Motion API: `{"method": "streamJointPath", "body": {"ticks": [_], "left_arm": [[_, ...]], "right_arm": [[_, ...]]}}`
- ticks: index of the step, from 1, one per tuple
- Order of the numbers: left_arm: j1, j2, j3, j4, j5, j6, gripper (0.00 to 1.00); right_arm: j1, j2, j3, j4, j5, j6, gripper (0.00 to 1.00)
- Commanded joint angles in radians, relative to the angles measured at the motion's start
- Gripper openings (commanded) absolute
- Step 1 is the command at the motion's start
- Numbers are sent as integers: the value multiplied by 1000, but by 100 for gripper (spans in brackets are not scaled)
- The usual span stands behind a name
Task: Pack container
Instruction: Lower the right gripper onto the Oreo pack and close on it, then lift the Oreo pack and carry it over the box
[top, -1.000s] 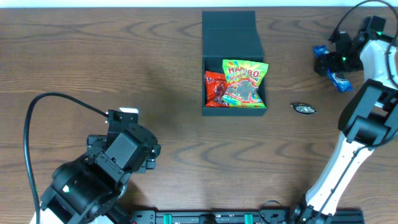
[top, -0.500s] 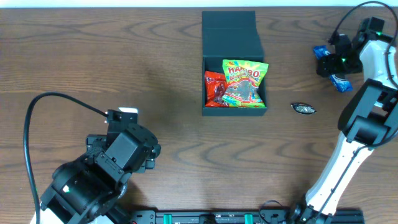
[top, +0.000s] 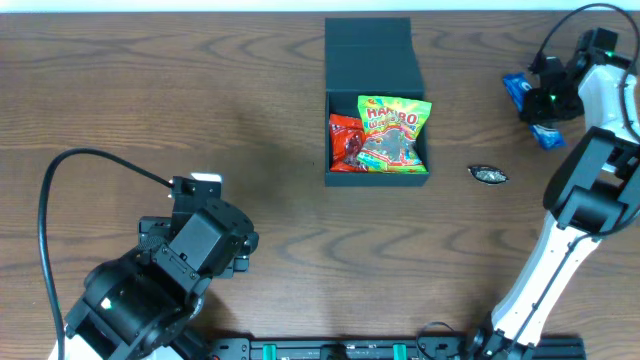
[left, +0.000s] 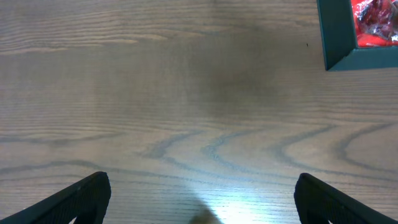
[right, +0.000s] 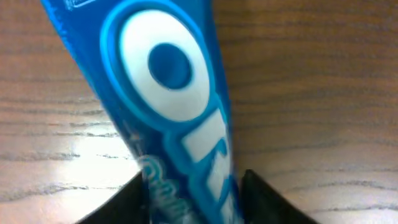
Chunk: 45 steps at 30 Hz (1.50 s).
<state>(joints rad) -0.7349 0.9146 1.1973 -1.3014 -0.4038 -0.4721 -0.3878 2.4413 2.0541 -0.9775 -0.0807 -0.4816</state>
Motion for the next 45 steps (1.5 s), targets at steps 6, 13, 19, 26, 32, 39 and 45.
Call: {"method": "streamJointPath", "body": {"ticks": [6,13,19,26,32,39,45], "left_arm": [[2,1,4,-4,-26,-7,95],[2,1,4,-4,-26,-7,95],[2,1,4,-4,-26,-7,95],[2,1,4,-4,-26,-7,95],[2,1,4,-4,-26,-7,95],[2,1,4,-4,-26,-8,95],[2,1,4,-4,-24,-8,95]], "right_arm": [[9,-5,18,-6,2,-5,49],[9,-5,18,-4,2,17,28],[9,-5,18,-3,1,18,24],[9,-5,18,13,-3,106,9],[9,-9,20,24,-2,181,1],[10,-77,21,11,-39,280,1],[17,-233,21,-12,-169,332,1]]}}
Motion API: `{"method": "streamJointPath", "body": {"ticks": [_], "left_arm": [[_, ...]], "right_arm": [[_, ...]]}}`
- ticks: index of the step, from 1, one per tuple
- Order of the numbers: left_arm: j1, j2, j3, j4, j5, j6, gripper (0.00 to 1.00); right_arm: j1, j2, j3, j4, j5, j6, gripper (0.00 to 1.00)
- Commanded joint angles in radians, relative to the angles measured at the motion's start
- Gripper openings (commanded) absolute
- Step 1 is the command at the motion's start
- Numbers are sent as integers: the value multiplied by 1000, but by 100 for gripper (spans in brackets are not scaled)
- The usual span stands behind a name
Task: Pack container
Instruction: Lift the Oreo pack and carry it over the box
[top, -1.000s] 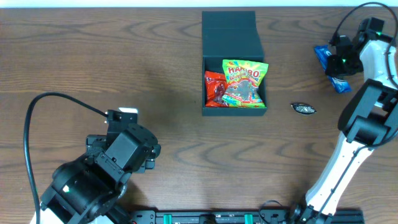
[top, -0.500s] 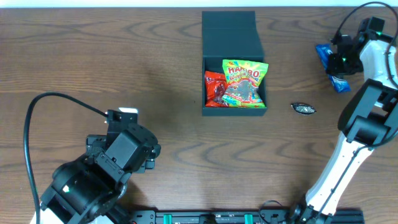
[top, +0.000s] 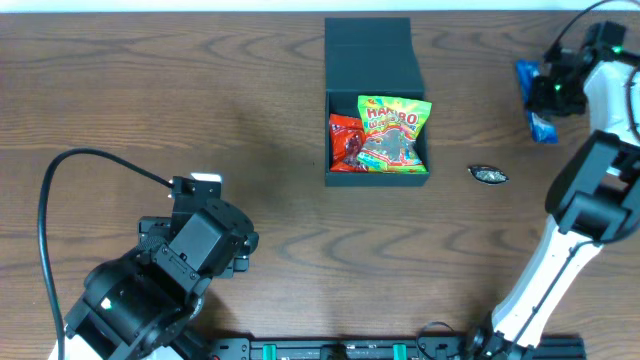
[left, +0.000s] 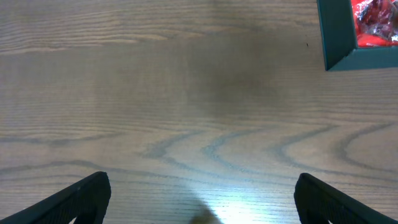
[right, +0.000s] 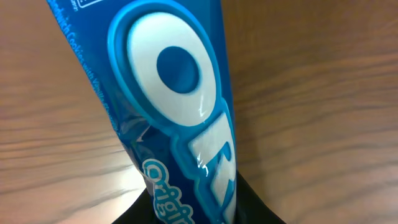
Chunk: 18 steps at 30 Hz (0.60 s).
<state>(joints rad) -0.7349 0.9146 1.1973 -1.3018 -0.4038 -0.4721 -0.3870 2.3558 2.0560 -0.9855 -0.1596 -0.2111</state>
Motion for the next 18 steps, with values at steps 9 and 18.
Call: {"method": "streamJointPath", "body": {"ticks": [9,18], "left_arm": [[2,1,4,-11,-3,-7,95],[2,0,4,-43,25,-8,95]], "right_arm": [[112,-410,19,-144,-95,385,1],[441,-481,15,-274,-92,560,1]]}}
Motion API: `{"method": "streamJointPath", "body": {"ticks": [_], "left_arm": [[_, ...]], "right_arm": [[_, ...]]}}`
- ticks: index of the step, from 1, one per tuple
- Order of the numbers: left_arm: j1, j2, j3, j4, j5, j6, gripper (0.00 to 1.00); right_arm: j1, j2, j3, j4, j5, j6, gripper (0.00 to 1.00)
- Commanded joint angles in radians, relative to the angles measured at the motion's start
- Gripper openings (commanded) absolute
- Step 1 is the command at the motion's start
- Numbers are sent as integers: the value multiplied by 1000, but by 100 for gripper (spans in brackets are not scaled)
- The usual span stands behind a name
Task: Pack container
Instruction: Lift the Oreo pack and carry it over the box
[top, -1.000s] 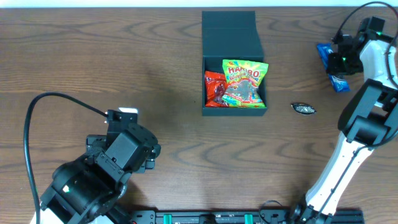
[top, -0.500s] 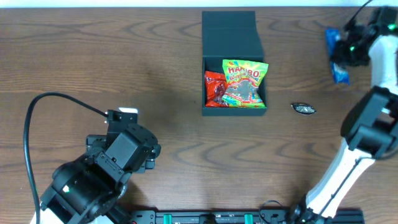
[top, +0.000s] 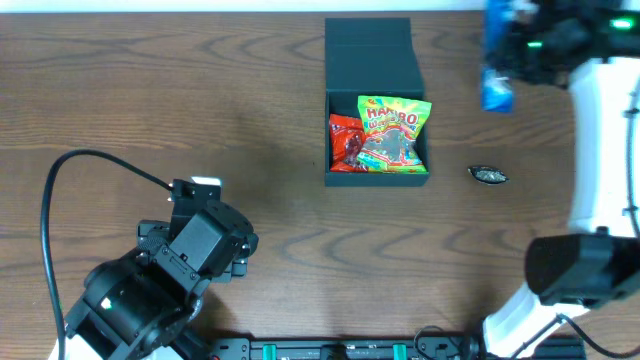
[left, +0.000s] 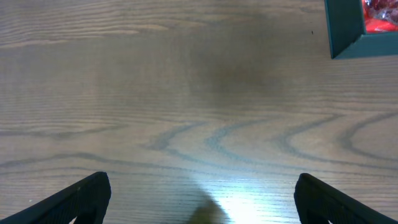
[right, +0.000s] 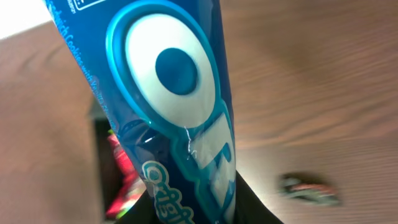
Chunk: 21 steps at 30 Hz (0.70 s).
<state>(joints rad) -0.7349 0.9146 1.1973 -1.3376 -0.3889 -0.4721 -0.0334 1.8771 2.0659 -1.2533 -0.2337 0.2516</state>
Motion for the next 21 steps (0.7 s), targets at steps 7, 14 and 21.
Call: {"method": "streamJointPath", "body": {"ticks": [7,14,21], "left_arm": [[2,0,4,-19,23,-8,95],[2,0,4,-20,23,-8,95],[2,0,4,-20,23,-7,95]], "right_arm": [[317,50,3,48,-17,138,1],[429,156,3,85,24,288,1],[473,264,3,93,114,463,1]]}}
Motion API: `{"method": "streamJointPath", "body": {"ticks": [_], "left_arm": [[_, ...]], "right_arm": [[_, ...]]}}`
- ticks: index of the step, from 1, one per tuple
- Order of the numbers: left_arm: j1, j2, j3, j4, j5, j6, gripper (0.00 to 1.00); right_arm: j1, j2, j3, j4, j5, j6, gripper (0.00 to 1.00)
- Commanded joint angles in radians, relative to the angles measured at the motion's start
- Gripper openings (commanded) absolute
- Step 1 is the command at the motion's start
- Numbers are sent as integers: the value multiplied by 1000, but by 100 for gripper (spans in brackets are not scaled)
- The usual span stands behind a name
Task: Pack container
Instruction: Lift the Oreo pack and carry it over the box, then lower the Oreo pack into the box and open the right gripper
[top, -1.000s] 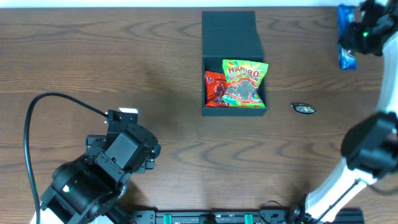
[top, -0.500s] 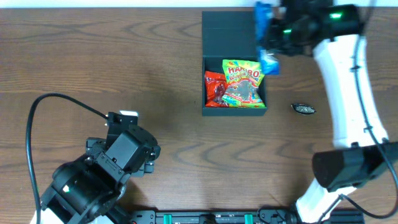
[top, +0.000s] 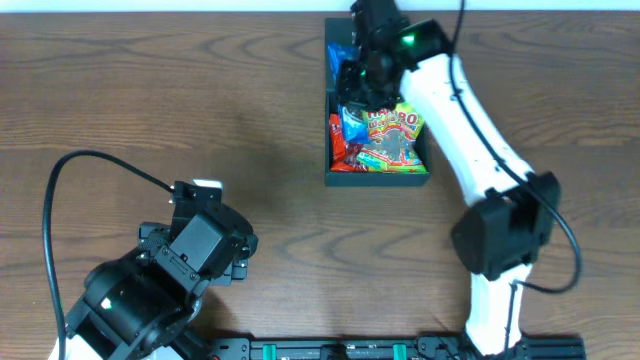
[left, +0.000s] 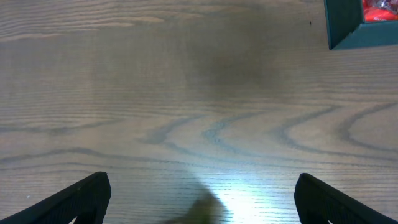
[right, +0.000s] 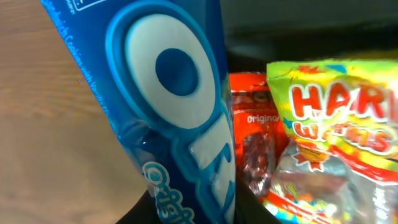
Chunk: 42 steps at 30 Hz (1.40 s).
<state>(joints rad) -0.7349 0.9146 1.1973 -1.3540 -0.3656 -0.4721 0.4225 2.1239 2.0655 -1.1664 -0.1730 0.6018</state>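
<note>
The dark box (top: 376, 179) stands open at the table's far middle, its lid folded back. Inside lie a green and yellow Haribo bag (top: 398, 135) and a red pack (top: 335, 142). My right gripper (top: 362, 82) is shut on a blue Oreo pack (right: 180, 106), which hangs over the box's left part, beside the red pack (right: 252, 143) and the Haribo bag (right: 329, 112). The Oreo pack (top: 351, 126) points down into the box. My left gripper (left: 202, 208) is open over bare wood, far from the box corner (left: 345, 31).
My right arm (top: 480, 150) stretches across the table to the right of the box and covers the wood there. My left arm (top: 170, 270) and its black cable (top: 60, 180) fill the near left corner.
My right gripper has moved left with the Oreo pack, from above the table to the right of the box to over the box's left part. The left gripper stays open in place.
My right gripper was shut on the Oreo pack low at the table's far right edge. Then it held the pack lifted there, then nearer the box. Now the pack hangs over the box's left side. The left arm has hardly moved.
</note>
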Motion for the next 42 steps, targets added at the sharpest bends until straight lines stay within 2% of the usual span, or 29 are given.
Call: {"method": "streamJointPath", "body": {"ticks": [1,7,12,22,35,42], "left_arm": [[2,0,4,-4,0,-7,95],[2,0,4,-10,0,-7,95],[2,0,4,-11,0,-7,95],[2,0,4,-12,0,-7,95],[2,0,4,-37,-4,-7,95],[2,0,4,-37,-4,-7,95]], "right_arm": [[20,32,3,11,53,134,1],[27,83,1,7,53,229,1],[39,91,1,13,54,232,1],[82,135,0,-13,70,160,1],[72,189,0,-20,136,68,1],[69,188,0,-71,169,67,1]]}}
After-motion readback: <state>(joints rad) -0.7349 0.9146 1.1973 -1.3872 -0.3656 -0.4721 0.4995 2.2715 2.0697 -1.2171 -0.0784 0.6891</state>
